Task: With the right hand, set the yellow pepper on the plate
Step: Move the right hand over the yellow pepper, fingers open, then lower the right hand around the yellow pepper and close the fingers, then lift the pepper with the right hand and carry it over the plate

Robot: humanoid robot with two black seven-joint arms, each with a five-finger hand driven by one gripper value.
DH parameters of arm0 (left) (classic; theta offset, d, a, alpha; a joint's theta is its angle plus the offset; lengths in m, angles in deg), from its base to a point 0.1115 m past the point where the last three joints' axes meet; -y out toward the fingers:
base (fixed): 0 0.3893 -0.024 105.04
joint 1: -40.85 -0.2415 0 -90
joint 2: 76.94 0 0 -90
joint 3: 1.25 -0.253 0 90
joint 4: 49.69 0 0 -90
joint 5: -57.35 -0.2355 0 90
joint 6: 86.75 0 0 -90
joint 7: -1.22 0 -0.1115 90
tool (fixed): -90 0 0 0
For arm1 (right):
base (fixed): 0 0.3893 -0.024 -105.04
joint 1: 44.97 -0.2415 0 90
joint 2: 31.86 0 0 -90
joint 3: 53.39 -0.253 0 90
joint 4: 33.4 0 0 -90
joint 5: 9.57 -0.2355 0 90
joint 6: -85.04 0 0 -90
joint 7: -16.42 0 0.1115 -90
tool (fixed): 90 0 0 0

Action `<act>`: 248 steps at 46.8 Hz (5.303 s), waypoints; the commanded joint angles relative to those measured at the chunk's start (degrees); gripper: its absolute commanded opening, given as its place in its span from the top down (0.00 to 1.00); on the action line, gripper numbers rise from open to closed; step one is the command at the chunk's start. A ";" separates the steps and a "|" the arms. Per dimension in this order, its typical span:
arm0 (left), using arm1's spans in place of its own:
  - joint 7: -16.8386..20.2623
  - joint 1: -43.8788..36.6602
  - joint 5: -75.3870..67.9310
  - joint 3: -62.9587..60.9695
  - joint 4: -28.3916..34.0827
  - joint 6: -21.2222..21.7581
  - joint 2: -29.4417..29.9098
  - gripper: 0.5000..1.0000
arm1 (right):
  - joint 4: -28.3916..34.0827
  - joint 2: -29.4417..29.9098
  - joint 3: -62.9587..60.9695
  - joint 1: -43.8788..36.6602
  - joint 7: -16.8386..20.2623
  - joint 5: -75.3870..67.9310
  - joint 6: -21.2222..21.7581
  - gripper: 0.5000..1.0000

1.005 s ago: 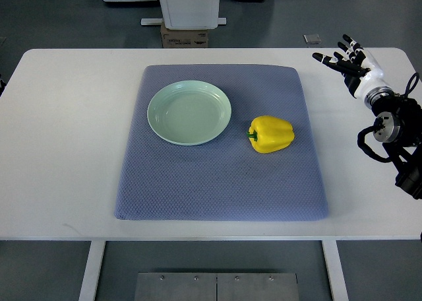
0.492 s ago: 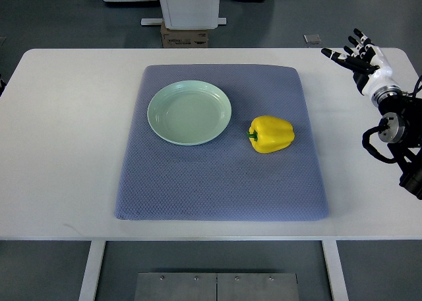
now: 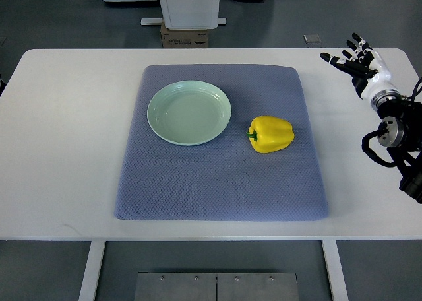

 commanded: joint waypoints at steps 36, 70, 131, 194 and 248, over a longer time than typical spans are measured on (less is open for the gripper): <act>0.00 0.00 0.00 0.00 0.00 0.00 0.00 0.00 | 8.87 -6.39 20.77 -6.89 -9.32 0.62 3.62 0.00; 0.00 0.00 0.00 0.00 0.00 0.00 0.00 0.00 | 17.31 -10.00 48.71 -20.33 -20.15 15.56 6.00 0.00; 0.00 0.00 0.00 0.00 0.00 0.00 0.00 0.00 | 17.93 -9.74 68.23 -24.21 -20.15 24.18 5.04 0.00; 0.00 0.00 0.00 0.00 0.00 0.00 0.00 0.00 | 14.59 -9.30 73.24 -23.41 -20.15 25.76 3.54 0.39; 0.00 0.00 0.00 0.00 0.00 0.00 0.00 0.00 | 14.24 -8.68 65.51 -25.61 -19.96 24.00 9.34 1.00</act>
